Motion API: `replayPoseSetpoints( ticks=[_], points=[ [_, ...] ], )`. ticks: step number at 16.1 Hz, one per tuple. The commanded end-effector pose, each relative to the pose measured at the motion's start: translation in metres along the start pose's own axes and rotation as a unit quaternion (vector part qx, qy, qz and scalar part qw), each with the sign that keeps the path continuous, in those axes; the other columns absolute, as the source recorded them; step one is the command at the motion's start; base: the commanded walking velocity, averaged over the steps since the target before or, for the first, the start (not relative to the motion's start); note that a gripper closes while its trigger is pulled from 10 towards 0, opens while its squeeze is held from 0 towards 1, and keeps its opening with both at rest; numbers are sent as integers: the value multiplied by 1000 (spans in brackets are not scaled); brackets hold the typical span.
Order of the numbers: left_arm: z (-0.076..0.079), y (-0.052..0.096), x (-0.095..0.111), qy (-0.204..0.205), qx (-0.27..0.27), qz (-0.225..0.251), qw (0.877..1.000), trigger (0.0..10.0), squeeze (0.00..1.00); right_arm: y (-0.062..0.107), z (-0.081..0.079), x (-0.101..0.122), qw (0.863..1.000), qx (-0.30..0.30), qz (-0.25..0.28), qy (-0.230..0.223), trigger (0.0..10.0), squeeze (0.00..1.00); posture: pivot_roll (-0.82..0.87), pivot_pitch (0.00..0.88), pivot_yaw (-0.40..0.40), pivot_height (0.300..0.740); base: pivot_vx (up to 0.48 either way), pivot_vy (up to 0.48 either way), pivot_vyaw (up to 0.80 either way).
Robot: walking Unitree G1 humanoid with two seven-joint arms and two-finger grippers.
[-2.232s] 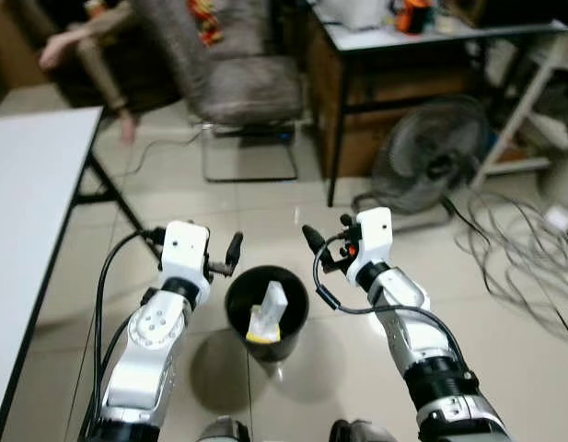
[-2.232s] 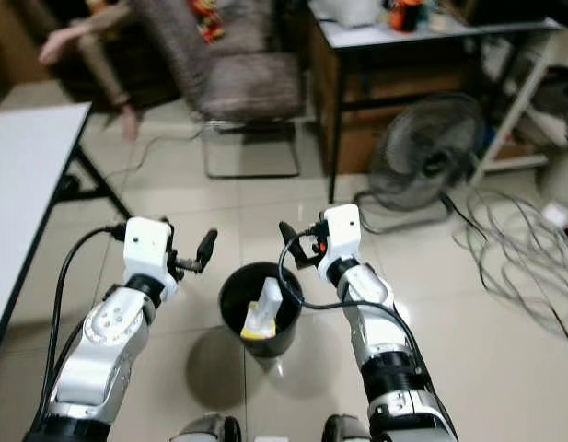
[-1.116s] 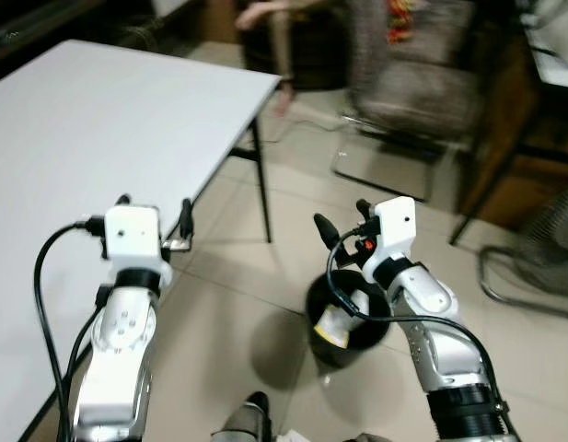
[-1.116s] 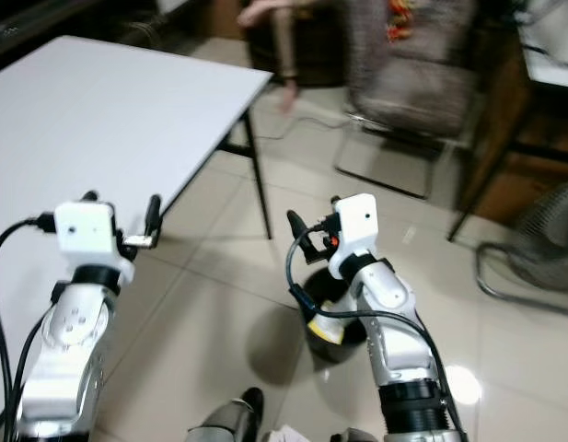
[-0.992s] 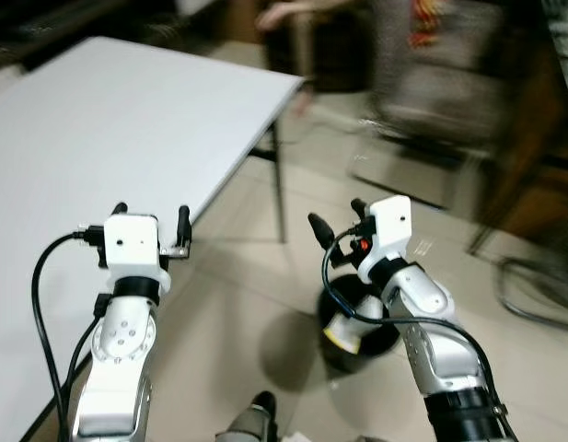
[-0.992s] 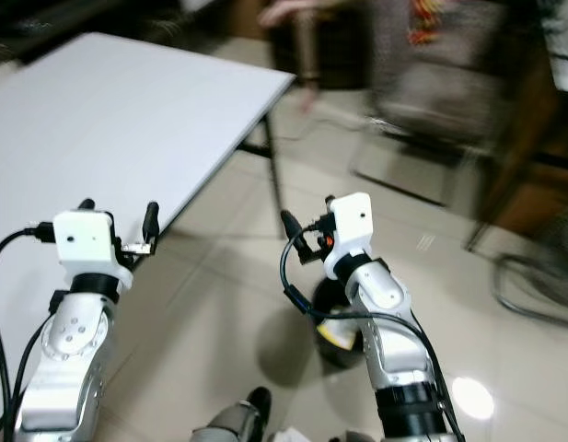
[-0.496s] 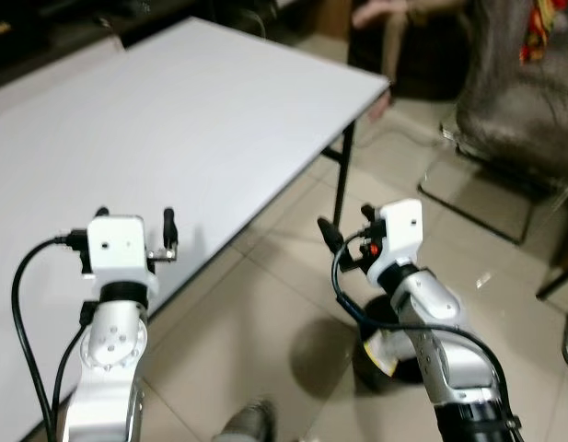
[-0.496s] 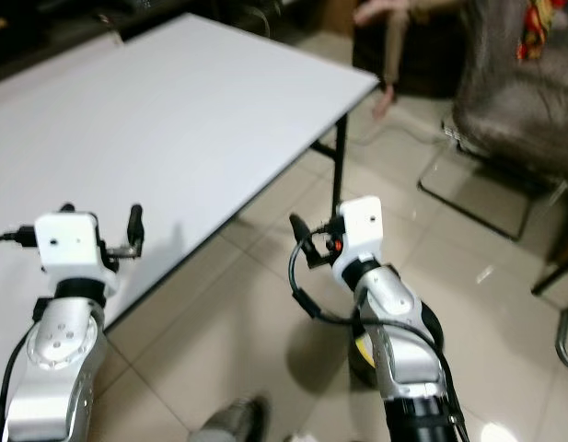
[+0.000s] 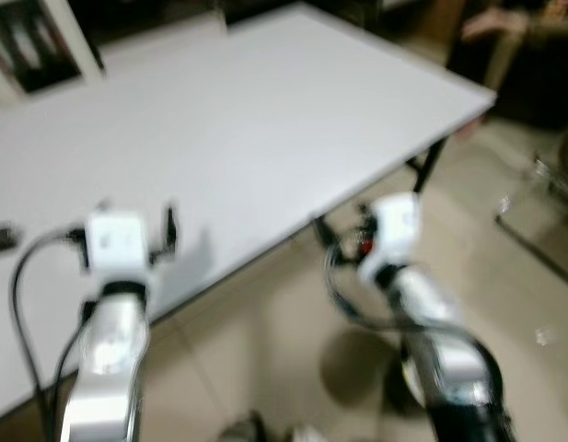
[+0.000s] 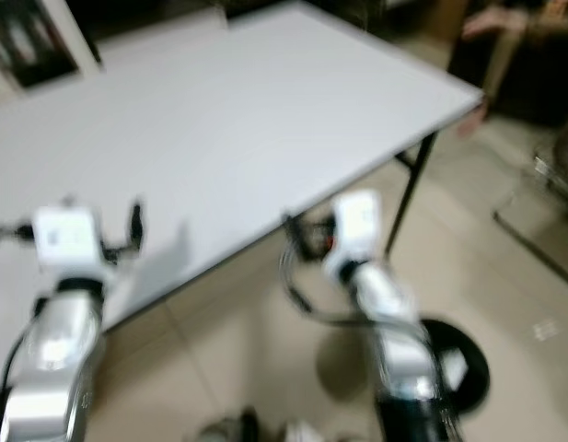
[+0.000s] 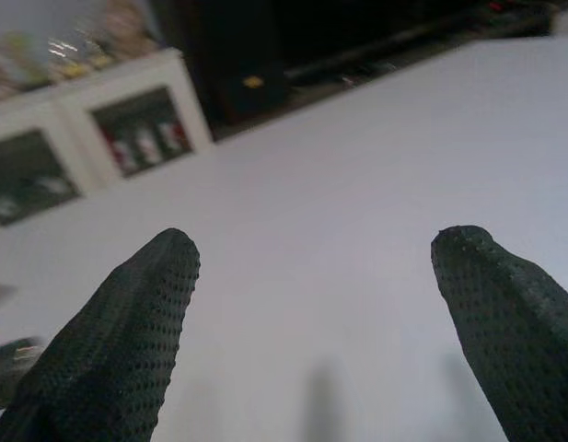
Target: Picking trash to rubbish bin
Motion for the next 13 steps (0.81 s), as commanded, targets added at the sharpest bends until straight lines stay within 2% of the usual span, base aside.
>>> replayPoseSetpoints(
  ticks=[1, 13],
  points=[
    [3, 2, 1, 4, -5, -2, 1000, 10000, 0, 3, 5, 1, 1000, -5, -2, 0, 10000, 0, -45, 138, 53, 740, 0, 0, 800],
    [5, 2, 0, 12, -10, -11, 1000, 10000, 0, 2, 2, 1, 1000, -2, -5, -3, 10000, 0, -44, 139, 56, 740, 0, 0, 800]
  ],
)
Point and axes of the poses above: a point about 5 cm out from each wrist's last joint towards the gripper, its own y axis pointing back from the gripper into the wrist, its own x axis along the axis of the wrist's last joint, z = x × y, the point moved 1 cm from there along -y, pointing out of the wrist towards the gripper, and after that the axes turned 1 degree about y, right-handed, at the moved point
